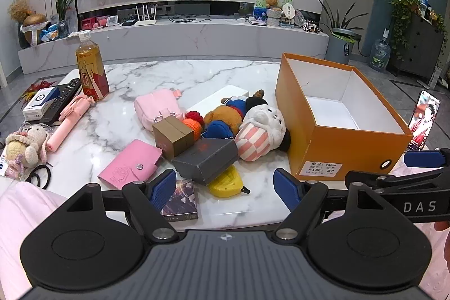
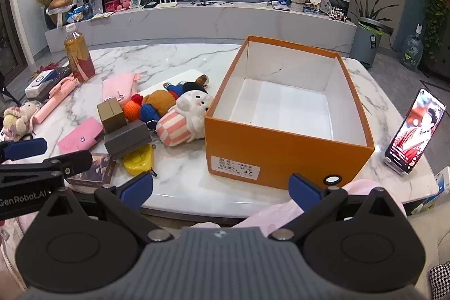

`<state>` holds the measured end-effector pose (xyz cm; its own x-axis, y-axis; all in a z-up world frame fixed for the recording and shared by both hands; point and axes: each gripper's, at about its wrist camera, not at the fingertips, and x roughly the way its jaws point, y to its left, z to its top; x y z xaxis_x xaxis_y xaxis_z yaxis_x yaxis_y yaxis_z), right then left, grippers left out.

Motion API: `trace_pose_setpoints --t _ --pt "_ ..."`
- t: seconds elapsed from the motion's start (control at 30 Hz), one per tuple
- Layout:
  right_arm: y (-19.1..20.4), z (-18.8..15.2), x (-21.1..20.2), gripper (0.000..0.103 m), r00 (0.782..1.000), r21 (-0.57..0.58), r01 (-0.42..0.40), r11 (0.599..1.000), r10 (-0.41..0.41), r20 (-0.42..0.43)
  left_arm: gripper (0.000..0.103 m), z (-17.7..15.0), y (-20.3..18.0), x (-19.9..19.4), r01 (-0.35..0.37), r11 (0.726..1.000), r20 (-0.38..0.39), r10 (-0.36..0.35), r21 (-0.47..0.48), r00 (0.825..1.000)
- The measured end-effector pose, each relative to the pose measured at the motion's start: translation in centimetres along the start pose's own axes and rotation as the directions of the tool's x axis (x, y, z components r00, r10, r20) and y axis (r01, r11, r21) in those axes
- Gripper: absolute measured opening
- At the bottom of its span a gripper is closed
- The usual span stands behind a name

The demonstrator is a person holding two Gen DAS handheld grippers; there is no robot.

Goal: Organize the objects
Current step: 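Move both tools toward the pink wallet and pink pouch on the table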

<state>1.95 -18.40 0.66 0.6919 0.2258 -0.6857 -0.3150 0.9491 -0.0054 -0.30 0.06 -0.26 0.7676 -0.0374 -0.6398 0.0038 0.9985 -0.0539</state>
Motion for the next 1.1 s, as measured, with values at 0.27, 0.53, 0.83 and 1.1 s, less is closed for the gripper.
trace_pose_setpoints --t 0.27,0.53,0.83,1.1 --pt "0.25 -0.16 0.08 0.102 1.0 -0.016 -0.011 1.0 0.011 -0.004 0.089 -0.09 0.09 -0.06 0.003 1.0 -0.003 -0.003 -0.006 1.0" --pt "0.31 -0.35 0.37 0.102 1.0 -0.013 -0.014 1.0 0.014 -0.015 0.089 -0.22 0.08 0.12 0.008 1.0 -0.02 -0.008 -0.006 1.0" --pt "0.38 -0.5 0.66 0.102 1.0 -0.007 -0.02 1.0 0.02 -0.024 0.089 -0.49 0.02 0.34 0.005 1.0 -0.036 -0.005 0.001 0.999" --pt "0.42 -0.61 0.97 0.102 0.999 0.001 -0.031 1.0 0.031 -0.034 0.089 -0.71 0.33 0.61 0.009 1.0 -0.05 -0.009 0.005 0.999"
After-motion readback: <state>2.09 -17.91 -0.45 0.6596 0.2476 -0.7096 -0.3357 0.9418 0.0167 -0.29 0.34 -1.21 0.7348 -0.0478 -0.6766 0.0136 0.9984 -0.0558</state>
